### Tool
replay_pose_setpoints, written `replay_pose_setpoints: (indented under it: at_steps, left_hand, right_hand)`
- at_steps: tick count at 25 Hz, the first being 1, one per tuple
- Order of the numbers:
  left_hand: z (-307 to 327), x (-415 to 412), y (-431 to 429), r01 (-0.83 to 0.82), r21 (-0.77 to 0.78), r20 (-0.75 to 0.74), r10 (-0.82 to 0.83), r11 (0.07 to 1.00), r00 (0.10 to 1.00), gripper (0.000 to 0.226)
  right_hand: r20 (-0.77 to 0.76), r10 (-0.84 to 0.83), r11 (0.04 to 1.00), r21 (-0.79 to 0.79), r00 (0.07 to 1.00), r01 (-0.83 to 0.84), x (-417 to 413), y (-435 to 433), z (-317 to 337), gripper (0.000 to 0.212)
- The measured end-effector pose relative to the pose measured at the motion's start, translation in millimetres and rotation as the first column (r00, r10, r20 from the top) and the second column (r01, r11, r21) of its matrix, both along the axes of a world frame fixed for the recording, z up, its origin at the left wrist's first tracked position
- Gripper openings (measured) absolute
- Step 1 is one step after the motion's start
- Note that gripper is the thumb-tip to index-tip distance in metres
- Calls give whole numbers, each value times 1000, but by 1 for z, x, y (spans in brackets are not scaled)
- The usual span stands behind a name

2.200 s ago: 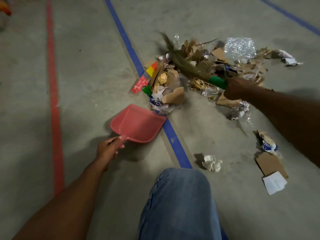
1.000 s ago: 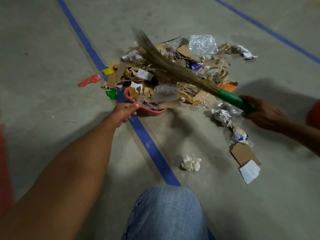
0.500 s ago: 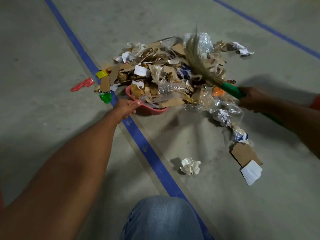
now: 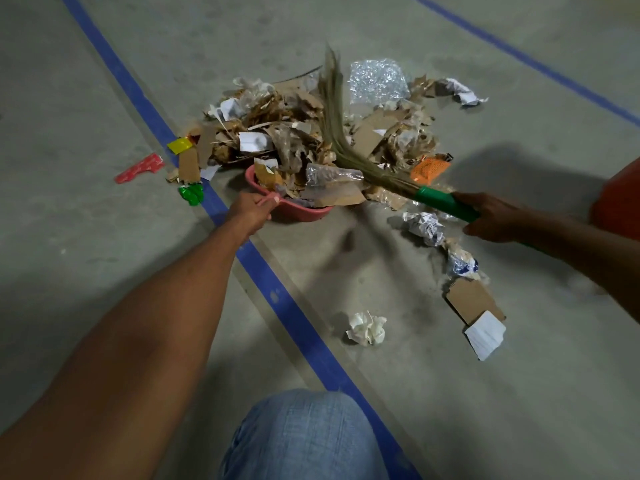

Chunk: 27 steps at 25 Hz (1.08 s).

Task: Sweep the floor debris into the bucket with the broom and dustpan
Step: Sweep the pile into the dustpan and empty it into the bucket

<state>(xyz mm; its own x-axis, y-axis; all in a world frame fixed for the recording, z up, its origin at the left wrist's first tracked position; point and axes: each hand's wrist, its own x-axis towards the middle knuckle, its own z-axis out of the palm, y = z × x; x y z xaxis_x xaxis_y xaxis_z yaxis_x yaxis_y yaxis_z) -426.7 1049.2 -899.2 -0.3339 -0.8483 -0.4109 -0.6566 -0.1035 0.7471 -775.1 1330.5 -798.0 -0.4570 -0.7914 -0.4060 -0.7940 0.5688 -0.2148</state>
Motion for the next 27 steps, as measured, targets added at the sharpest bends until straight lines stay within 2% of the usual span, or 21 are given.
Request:
replay_pose_setpoints:
  at_steps: [5,9,10,12,15,18,23,27]
  left_hand:
    - [-6,-5,23,-91,-2,-109,90,996,990,32]
    - [-9,-1,41,-128,4,-190,126,992,974,34]
    - [-10,1,47,-138,18,-213,139,990,967,34]
    - [-12,7,60,-172,54,-260,180,984,949,34]
    - [-9,13,75,-205,108,-334,230,973,914,32]
    - [5,15,84,-186,138,-386,225,973,895,19]
    - [26,18,88,-177,102,-390,203,979,898,20]
    - [47,14,88,-153,86,-406,175,984,897,26]
  right_hand:
    - [-5,45,999,28,999,-45,-3,44,-4,85]
    - [-65,17,999,-30,998,-19,15,72,3,78]
    - [-40,-4,999,-37,999,3,15,78,2,78]
    - [109,-128,989,-58,986,135,12,90,2,76]
    - [291,-283,939,-110,914,326,0,105,9,74]
    - [332,-295,916,-167,896,364,-8,117,20,72]
    - [388,-328,885,-194,862,424,-15,123,31,73]
    - [450,-401,814,-226,798,536,-20,127,36,70]
